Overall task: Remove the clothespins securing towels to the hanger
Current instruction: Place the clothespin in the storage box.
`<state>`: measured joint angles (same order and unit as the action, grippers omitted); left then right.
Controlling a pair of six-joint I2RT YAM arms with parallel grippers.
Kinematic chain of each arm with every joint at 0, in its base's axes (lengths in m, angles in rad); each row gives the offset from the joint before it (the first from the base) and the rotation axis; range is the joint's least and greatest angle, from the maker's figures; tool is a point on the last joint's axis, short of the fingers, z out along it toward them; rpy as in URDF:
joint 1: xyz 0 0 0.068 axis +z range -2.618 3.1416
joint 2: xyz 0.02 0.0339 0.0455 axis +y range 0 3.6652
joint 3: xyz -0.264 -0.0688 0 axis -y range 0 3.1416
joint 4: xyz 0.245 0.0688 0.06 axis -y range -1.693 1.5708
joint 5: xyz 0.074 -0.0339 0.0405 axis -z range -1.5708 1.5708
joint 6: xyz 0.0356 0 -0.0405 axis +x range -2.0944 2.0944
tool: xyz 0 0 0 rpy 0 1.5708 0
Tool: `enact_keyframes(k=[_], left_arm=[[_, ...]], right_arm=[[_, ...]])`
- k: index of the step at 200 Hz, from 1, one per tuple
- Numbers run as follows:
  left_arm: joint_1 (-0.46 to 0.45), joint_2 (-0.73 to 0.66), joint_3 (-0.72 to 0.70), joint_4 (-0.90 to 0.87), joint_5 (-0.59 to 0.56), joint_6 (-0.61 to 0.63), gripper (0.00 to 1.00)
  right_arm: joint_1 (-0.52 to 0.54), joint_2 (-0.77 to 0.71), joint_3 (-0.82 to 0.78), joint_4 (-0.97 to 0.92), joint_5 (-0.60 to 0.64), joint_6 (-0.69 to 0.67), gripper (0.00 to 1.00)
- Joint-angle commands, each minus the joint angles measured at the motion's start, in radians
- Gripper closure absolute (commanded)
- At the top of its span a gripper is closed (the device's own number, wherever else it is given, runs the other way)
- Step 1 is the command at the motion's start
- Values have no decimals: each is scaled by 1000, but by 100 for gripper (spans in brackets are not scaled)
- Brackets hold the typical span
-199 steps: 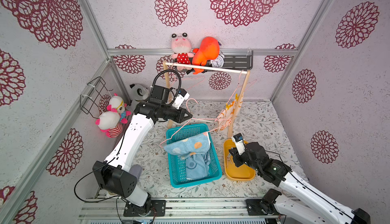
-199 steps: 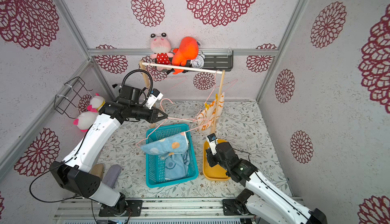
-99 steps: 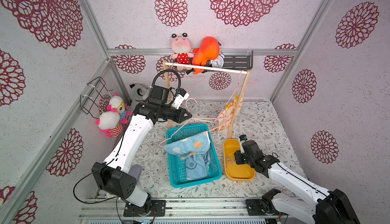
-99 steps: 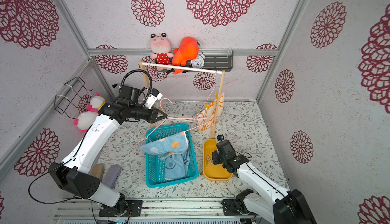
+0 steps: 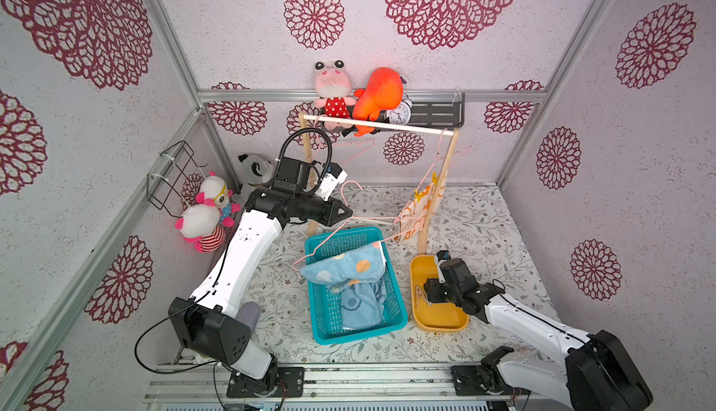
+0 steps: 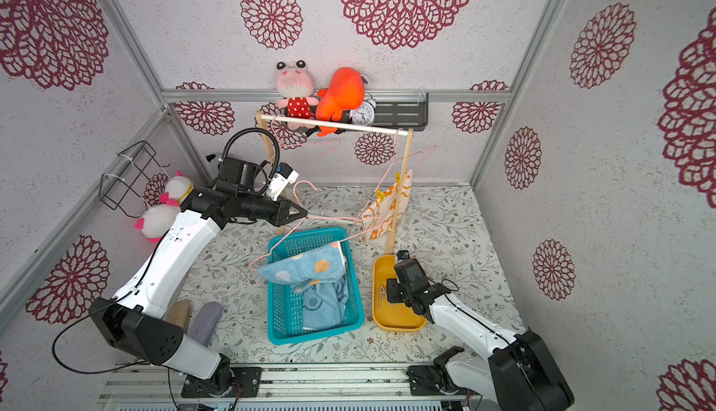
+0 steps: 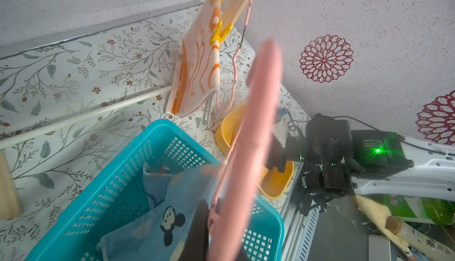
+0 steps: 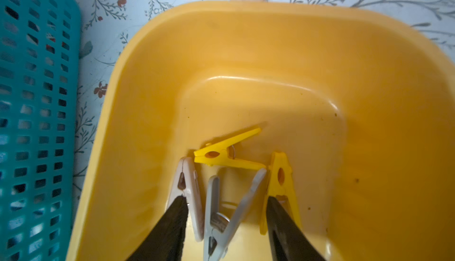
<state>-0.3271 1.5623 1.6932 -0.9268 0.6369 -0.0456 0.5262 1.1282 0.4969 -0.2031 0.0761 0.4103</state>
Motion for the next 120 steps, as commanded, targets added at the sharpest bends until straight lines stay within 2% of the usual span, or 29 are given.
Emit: enact_keyframes(k=[1,25,67,99,120], left_arm=[[0,-21,-8,19,1,7,100],[-1,-21,-8,19,3,6,100],[-2,-21,-4,18,4,7,100],[-2,-23,-5,20,2,7,100],[-2,-21,-5,20,4,7,100]], right_arm=[[-5,-40,21,-18,27,-5,44],[-4,-112,42,-33,26,-48,45],[9,-219,70,-15,-77,-143,51],[80,-291,99,42,-115,-182,54],[152,-282,126,92,-124,-204,56]])
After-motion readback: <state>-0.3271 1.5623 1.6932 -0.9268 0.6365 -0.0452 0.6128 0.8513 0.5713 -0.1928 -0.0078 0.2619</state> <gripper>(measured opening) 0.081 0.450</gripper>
